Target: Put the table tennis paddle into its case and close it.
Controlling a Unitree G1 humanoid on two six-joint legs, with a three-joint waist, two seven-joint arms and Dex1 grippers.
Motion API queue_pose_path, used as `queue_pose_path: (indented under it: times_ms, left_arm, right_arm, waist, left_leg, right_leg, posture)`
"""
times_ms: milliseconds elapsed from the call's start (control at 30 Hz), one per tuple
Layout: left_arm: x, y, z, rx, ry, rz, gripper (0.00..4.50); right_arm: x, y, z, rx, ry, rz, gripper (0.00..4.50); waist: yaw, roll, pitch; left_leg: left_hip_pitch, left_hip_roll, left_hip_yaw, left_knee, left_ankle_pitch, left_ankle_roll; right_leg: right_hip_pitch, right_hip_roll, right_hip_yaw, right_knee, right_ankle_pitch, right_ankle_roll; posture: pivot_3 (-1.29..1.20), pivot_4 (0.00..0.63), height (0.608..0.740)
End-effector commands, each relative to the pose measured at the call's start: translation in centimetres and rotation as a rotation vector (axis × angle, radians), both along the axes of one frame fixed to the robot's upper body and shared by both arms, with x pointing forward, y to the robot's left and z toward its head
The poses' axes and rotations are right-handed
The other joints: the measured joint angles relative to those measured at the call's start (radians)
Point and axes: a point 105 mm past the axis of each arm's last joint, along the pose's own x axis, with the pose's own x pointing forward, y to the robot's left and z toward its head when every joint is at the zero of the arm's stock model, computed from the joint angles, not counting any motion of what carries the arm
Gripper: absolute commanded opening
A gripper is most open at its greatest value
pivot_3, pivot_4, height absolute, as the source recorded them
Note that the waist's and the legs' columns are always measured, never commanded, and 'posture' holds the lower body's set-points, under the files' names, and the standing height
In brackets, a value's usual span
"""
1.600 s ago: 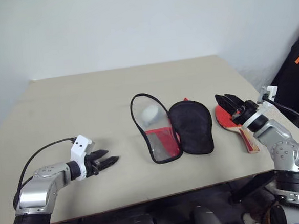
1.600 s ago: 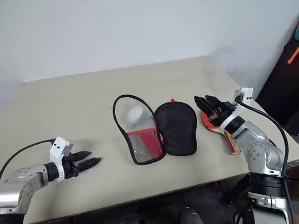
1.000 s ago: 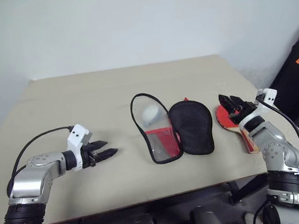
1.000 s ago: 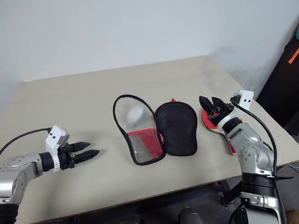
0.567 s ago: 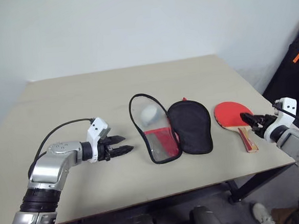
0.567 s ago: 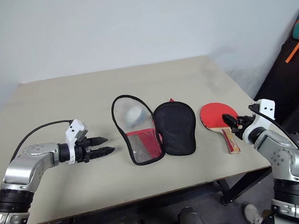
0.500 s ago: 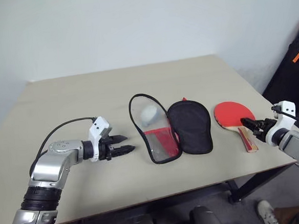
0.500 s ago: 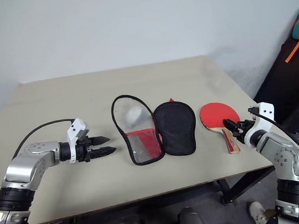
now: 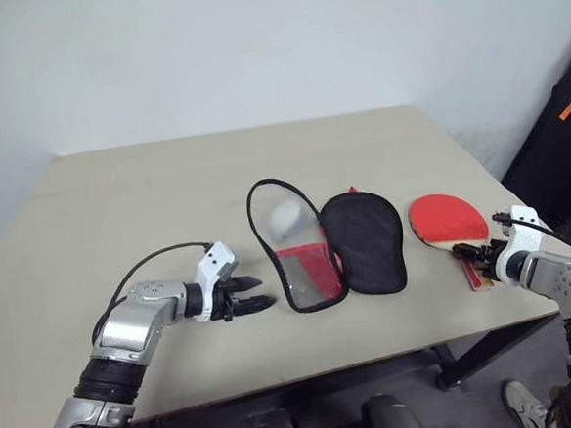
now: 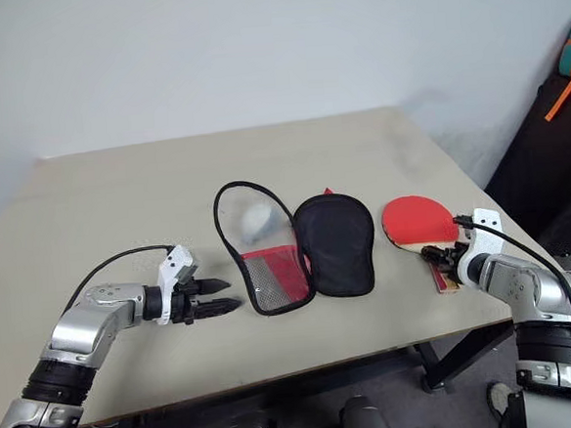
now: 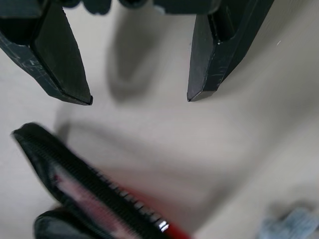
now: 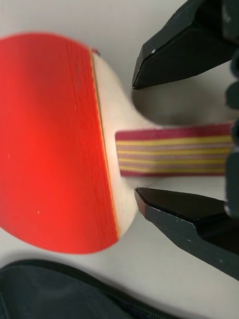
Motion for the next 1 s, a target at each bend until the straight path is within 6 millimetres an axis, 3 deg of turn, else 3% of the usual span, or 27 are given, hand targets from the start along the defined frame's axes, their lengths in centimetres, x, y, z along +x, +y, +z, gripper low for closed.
queue_pose_path:
  times_ms: [33, 433, 533, 700, 833, 1000]
  left_arm:
    - [0.7, -0.1, 1.1, 0.006, -0.052, -0.009, 3.25]
    - [0.9, -0.6, 0.7, -0.005, -0.049, 0.011, 3.25]
    - [1.1, -0.6, 0.8, -0.007, -0.051, 0.011, 3.25]
    - [1.3, -0.7, 0.8, -0.006, -0.053, 0.011, 3.25]
    - [1.4, -0.7, 0.9, -0.007, -0.053, 0.015, 3.25]
    - [1.3, -0.7, 0.8, -0.005, -0.057, 0.015, 3.25]
  right_arm:
    - [-0.3, -0.5, 0.1, -0.054, 0.036, 0.011, 3.39]
    - [-0.8, -0.1, 0.2, -0.048, 0.058, 0.024, 3.39]
    - [-0.6, 0.2, 0.0, -0.049, 0.064, 0.031, 2.84]
    - [-0.6, 0.6, -0.6, -0.061, 0.094, 0.031, 1.15]
    - [-0.5, 0.6, -0.4, -0.065, 0.093, 0.02, 1.15]
    - [0.8, -0.6, 1.3, -0.126, 0.031, -0.081, 1.15]
  waist:
    - [0.0, 0.0, 0.0]
    - [0.002, -0.001, 0.0]
    - [0.001, -0.001, 0.0]
    - [0.0, -0.002, -0.001]
    - [0.0, -0.003, -0.001]
    - [-0.001, -0.003, -0.001]
  left_leg:
    - [0.0, 0.0, 0.0, 0.0, 0.0, 0.0]
    - [0.0, 0.0, 0.0, 0.0, 0.0, 0.0]
    - [0.0, 0.0, 0.0, 0.0, 0.0, 0.0]
    - [0.0, 0.0, 0.0, 0.0, 0.0, 0.0]
    - [0.001, 0.0, -0.001, 0.0, 0.0, 0.0]
    - [0.001, 0.0, 0.0, 0.0, 0.0, 0.0]
  right_leg:
    - [0.0, 0.0, 0.0, 0.0, 0.0, 0.0]
    - [0.001, 0.0, 0.0, 0.0, 0.0, 0.0]
    - [0.001, 0.0, 0.0, 0.0, 0.0, 0.0]
    - [0.001, 0.0, 0.0, 0.0, 0.0, 0.0]
    - [0.001, 0.001, 0.0, 0.0, 0.0, 0.0]
    - [0.001, 0.001, 0.0, 0.0, 0.0, 0.0]
  posture:
    - [0.0, 0.0, 0.74]
    - [0.0, 0.0, 0.74]
    - [0.0, 0.0, 0.74]
    - [0.0, 0.0, 0.74]
    - [0.0, 0.0, 0.74]
    - [0.0, 0.0, 0.74]
